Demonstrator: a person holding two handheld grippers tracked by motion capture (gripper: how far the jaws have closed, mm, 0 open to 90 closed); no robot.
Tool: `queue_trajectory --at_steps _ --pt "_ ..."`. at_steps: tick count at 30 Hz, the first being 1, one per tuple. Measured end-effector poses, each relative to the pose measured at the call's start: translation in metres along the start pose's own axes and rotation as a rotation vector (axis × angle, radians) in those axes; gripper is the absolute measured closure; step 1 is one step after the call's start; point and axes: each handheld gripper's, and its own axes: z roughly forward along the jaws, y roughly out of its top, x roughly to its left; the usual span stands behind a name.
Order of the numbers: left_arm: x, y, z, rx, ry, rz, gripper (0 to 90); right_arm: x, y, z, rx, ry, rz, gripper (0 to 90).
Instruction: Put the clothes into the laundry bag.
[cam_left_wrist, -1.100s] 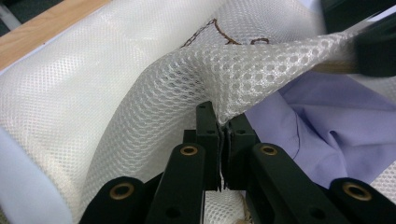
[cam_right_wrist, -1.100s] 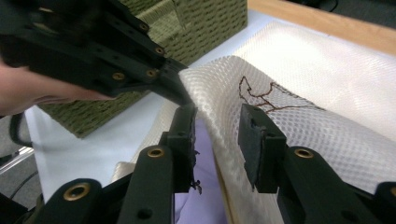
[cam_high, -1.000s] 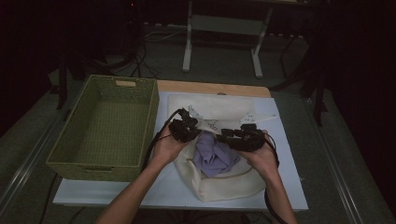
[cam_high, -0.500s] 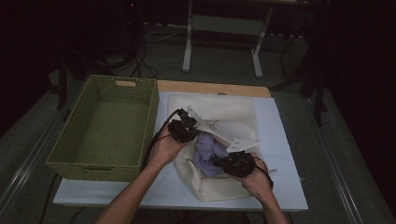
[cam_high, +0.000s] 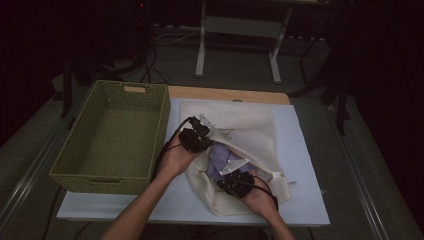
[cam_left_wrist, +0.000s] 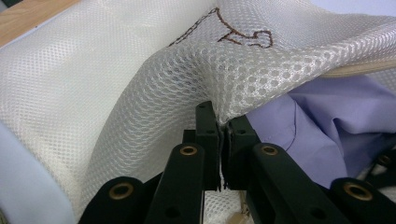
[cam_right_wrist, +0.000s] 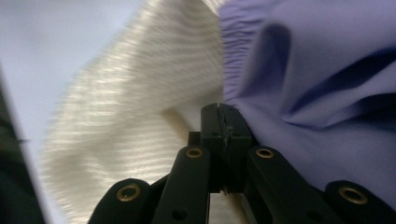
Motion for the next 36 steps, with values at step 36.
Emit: queue_trajectory --at_steps 36 --pt "-0.005 0.001 0.007 0.027 -0.059 0.0 86.6 -0.031 -0.026 -0.034 -0.048 -0.295 0.12 89.1"
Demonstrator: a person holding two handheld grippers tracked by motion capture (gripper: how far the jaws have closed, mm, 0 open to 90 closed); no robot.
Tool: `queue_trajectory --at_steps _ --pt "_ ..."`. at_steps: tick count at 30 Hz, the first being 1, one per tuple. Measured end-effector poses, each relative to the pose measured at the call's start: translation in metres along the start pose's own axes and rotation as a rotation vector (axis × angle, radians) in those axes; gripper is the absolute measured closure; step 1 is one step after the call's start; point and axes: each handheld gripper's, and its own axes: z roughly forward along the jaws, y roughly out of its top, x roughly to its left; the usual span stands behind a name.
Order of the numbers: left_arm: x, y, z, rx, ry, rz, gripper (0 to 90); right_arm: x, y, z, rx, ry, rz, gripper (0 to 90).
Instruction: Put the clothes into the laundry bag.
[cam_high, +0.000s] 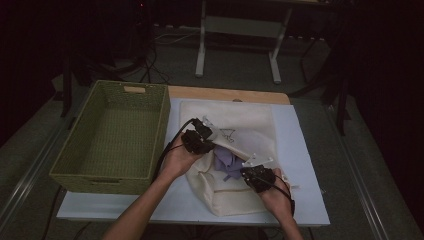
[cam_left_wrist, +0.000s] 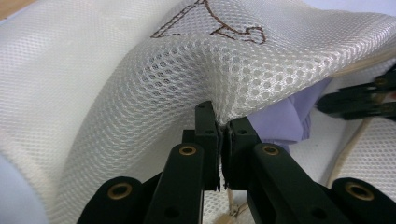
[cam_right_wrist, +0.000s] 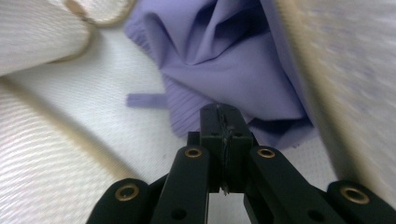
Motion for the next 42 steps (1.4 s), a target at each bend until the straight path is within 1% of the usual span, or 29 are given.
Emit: queue_trajectory --at_steps 3,7,12,14,16,18,20,22,24,25,27,28,29,30,31,32,33,34,35,36,37,40,41,42 --pt "-0.001 0.001 0.001 0.004 -0.005 0.005 86.5 0.0 0.003 0.012 0.005 -0.011 0.007 89.5" --pt "-0.001 0.001 0.001 0.004 -0.011 0.001 86.4 -0.001 0.008 0.02 -0.009 -0.012 0.017 89.8" --pt "-0.001 0.001 0.002 0.005 -0.015 -0.004 86.4 0.001 0.015 0.032 -0.006 -0.02 0.002 89.9" --pt "-0.001 0.002 0.002 0.006 -0.019 -0.005 86.5 0.002 0.019 0.034 -0.014 -0.037 -0.009 89.9" --pt "-0.001 0.002 0.002 0.006 -0.02 -0.006 86.4 0.001 0.022 0.037 -0.024 -0.068 -0.017 89.9" --pt "-0.001 0.002 0.002 0.006 -0.021 -0.006 86.3 -0.001 0.024 0.04 -0.024 -0.075 -0.003 89.9" --pt "-0.001 0.002 0.002 0.006 -0.021 -0.005 86.2 -0.001 0.024 0.039 -0.028 -0.065 -0.006 89.8" --pt "-0.001 0.002 0.002 0.005 -0.022 -0.005 86.2 0.002 0.024 0.032 -0.048 -0.036 -0.022 89.1" --pt "0.0 0.002 0.002 0.008 -0.023 -0.005 86.2 0.006 0.024 0.024 -0.071 0.036 -0.03 88.2" --pt "-0.001 0.002 0.002 0.007 -0.023 -0.005 86.2 0.008 0.024 0.021 -0.088 0.066 -0.05 87.8" --pt "-0.001 0.002 0.003 0.008 -0.023 -0.007 86.2 0.014 0.026 0.018 -0.103 0.14 -0.083 86.8" --pt "-0.001 0.002 0.003 0.008 -0.026 -0.009 86.2 0.017 0.028 0.018 -0.112 0.158 -0.111 86.8" --pt "-0.001 0.002 0.003 0.008 -0.026 -0.009 86.2 0.017 0.028 0.018 -0.112 0.158 -0.111 86.8" --pt "-0.001 0.002 0.003 0.008 -0.03 -0.007 86.2 0.021 0.03 0.019 -0.112 0.168 -0.123 86.8" --pt "-0.001 0.002 0.003 0.008 -0.032 -0.011 86.2 0.025 0.033 0.027 -0.098 0.186 -0.137 86.9" --pt "-0.001 0.002 0.003 0.008 -0.032 -0.011 86.2 0.025 0.033 0.027 -0.098 0.186 -0.137 86.9" --pt "0.0 0.002 0.003 0.009 -0.033 -0.011 86.2 0.025 0.034 0.032 -0.086 0.189 -0.14 87.1" --pt "0.0 0.002 0.002 0.012 -0.034 -0.01 86.2 0.026 0.034 0.041 -0.073 0.188 -0.139 88.0" --pt "0.0 0.002 0.002 0.012 -0.034 -0.009 86.2 0.026 0.034 0.041 -0.073 0.188 -0.139 88.0" --pt "0.001 0.002 0.002 0.012 -0.036 -0.011 86.2 0.026 0.034 0.044 -0.061 0.195 -0.137 88.2" --pt "0.001 0.002 0.002 0.012 -0.038 -0.014 86.2 0.028 0.034 0.05 -0.041 0.194 -0.148 88.7" --pt "0.002 0.002 0.002 0.012 -0.042 -0.017 86.2 0.03 0.034 0.053 -0.041 0.186 -0.153 88.9" --pt "0.002 0.003 0.001 0.013 -0.041 -0.016 86.2 0.031 0.037 0.057 -0.039 0.138 -0.17 89.6" --pt "0.002 0.003 0.001 0.013 -0.042 -0.015 86.3 0.03 0.038 0.058 -0.031 0.099 -0.165 89.8"
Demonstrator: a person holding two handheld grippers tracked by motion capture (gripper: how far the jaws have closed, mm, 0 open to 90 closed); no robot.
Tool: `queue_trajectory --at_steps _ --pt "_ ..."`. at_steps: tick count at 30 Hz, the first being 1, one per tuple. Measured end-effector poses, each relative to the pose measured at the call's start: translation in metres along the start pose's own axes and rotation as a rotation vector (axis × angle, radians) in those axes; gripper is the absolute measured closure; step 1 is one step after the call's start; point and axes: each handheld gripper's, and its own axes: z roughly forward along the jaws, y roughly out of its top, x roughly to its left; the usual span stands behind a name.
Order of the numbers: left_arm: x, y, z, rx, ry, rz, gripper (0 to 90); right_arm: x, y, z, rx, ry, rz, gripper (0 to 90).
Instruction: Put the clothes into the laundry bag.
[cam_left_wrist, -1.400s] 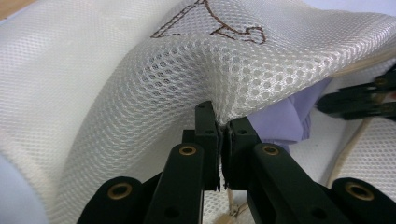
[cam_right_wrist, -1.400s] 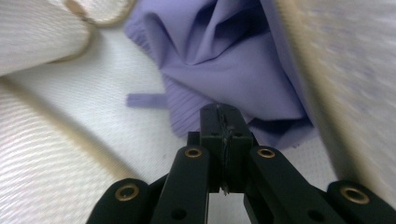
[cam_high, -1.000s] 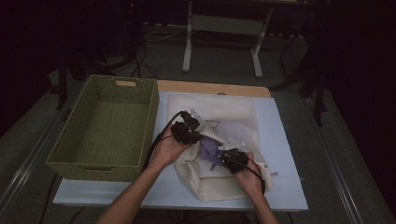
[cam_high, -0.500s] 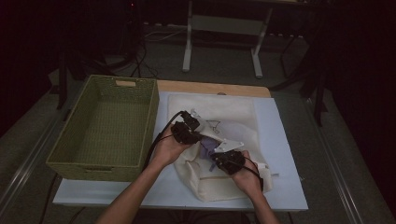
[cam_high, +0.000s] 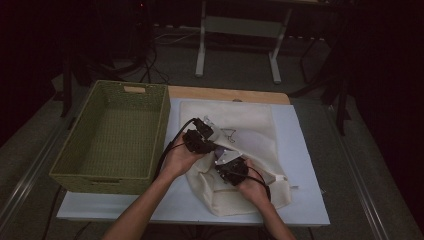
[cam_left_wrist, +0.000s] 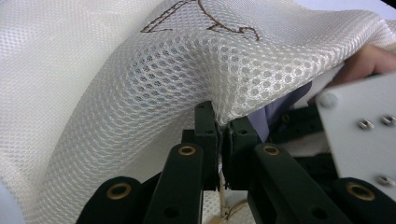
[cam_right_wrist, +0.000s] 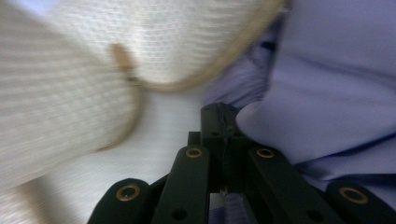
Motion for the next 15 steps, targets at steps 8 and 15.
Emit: queue_trajectory --at_steps 8,15 --pt "0.001 0.0 -0.001 -0.006 -0.007 -0.007 86.3 -0.007 0.002 0.002 0.024 -0.193 0.026 90.0" --pt "0.002 0.0 -0.001 -0.001 -0.01 -0.004 86.2 -0.003 -0.001 -0.01 0.02 -0.119 -0.026 86.2"
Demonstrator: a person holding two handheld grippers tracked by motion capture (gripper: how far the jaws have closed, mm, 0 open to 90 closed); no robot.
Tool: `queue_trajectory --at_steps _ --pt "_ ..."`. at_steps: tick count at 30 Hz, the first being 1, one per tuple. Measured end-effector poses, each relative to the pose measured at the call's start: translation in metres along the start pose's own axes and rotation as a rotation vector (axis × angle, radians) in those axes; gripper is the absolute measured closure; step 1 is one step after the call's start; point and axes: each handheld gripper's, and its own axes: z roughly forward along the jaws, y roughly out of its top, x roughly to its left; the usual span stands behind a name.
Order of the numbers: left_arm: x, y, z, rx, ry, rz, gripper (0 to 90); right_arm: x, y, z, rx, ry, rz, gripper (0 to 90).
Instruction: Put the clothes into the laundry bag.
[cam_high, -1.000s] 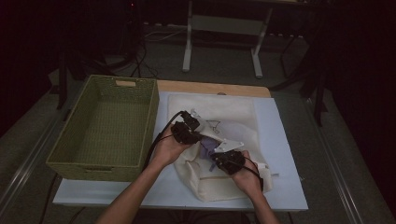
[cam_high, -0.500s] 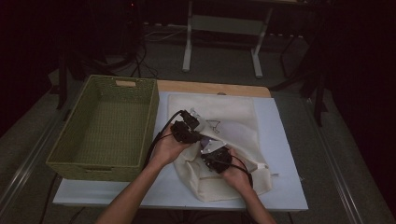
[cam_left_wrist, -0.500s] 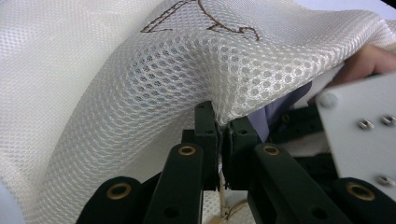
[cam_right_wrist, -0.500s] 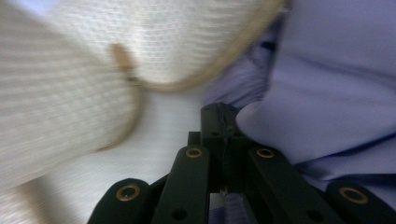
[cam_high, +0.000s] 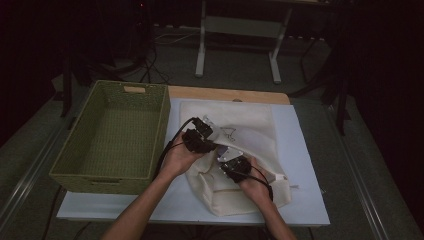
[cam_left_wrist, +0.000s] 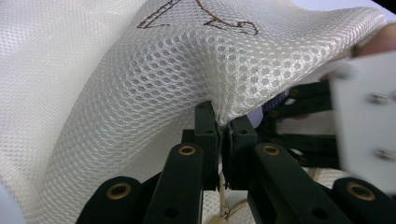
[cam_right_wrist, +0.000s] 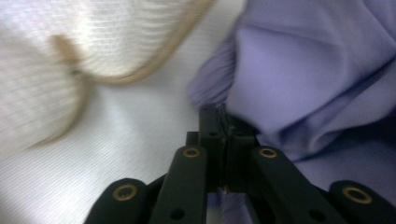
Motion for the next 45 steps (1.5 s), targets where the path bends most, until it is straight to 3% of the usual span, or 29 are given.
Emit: queue_trajectory --at_steps 2,7,9,17,20,22,26,30,32,38,40,45 --pt "0.0 0.0 0.0 -0.001 0.001 -0.001 86.2 0.001 -0.003 -0.008 -0.006 0.059 -0.013 84.8" --pt "-0.001 0.0 -0.001 -0.001 0.0 0.002 86.2 -0.003 -0.013 -0.024 -0.008 0.088 -0.01 84.8" --pt "-0.001 0.0 -0.001 -0.002 -0.002 0.001 86.2 -0.006 -0.02 -0.029 0.024 0.099 -0.012 85.0" --pt "-0.001 0.0 0.0 -0.001 -0.004 -0.001 86.2 0.002 -0.027 -0.019 0.048 0.158 -0.031 87.9" --pt "-0.001 0.0 -0.002 -0.003 -0.004 -0.003 86.2 -0.001 -0.023 -0.011 0.055 0.05 -0.045 89.9" --pt "-0.001 0.0 -0.002 -0.004 -0.005 -0.003 86.2 -0.004 -0.021 -0.007 0.053 0.008 -0.035 90.0" --pt "0.0 0.0 -0.003 -0.006 -0.006 -0.003 86.3 -0.005 -0.017 0.003 0.064 -0.106 -0.071 90.0" --pt "-0.001 0.0 -0.002 -0.007 -0.009 -0.004 86.3 -0.011 -0.014 0.011 0.076 -0.169 -0.035 90.0" --pt "-0.001 0.0 -0.002 -0.006 -0.009 -0.004 86.3 -0.012 -0.014 0.012 0.075 -0.175 -0.031 90.0" --pt "-0.001 0.0 -0.002 -0.002 -0.01 -0.001 86.2 -0.006 -0.013 -0.003 0.051 -0.068 -0.053 87.9" --pt "-0.001 0.0 -0.001 -0.003 -0.009 0.001 86.2 -0.006 -0.015 -0.009 0.04 0.015 -0.037 86.6" --pt "-0.002 0.0 -0.001 -0.002 -0.01 0.0 86.2 -0.007 -0.014 -0.025 0.002 0.112 -0.003 84.1"
